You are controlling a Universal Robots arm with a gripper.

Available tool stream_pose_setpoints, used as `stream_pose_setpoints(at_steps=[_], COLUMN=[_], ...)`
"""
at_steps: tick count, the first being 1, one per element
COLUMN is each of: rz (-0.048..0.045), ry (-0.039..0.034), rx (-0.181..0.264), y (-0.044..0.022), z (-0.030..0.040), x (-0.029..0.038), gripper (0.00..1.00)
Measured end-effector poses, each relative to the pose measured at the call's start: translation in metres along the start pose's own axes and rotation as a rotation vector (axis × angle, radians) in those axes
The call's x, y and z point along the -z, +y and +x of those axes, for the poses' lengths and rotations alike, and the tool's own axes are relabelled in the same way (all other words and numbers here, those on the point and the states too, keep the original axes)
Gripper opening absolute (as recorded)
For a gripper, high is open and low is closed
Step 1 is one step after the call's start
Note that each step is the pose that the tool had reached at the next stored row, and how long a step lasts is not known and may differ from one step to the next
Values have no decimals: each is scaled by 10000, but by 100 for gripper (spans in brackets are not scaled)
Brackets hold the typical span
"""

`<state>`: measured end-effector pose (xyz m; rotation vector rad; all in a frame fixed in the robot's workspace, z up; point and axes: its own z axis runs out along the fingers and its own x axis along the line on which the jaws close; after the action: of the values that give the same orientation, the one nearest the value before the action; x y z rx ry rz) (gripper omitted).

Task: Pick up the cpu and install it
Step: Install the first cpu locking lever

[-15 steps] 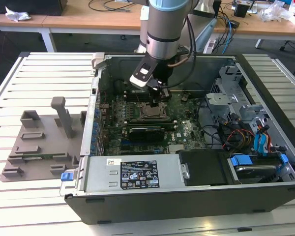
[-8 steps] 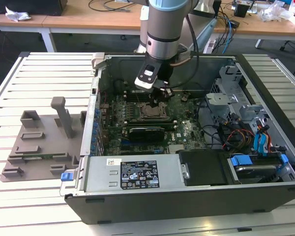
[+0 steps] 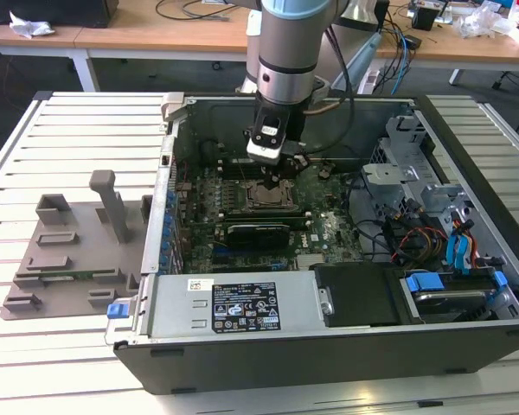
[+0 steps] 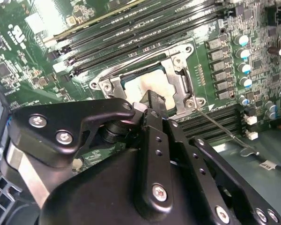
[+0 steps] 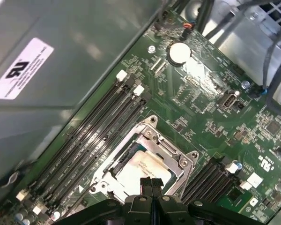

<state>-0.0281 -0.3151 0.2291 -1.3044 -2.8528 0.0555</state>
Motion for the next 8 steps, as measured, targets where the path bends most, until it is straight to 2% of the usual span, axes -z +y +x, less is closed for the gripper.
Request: stream_pose_setpoints(at_steps=[3,4,8], rz=[-3,-8,-16], ry=[-13,-26,-48], rx=[367,771,1416], y=[0,0,0], z=[0,0,0], x=[0,0,0], gripper=[11,11,11])
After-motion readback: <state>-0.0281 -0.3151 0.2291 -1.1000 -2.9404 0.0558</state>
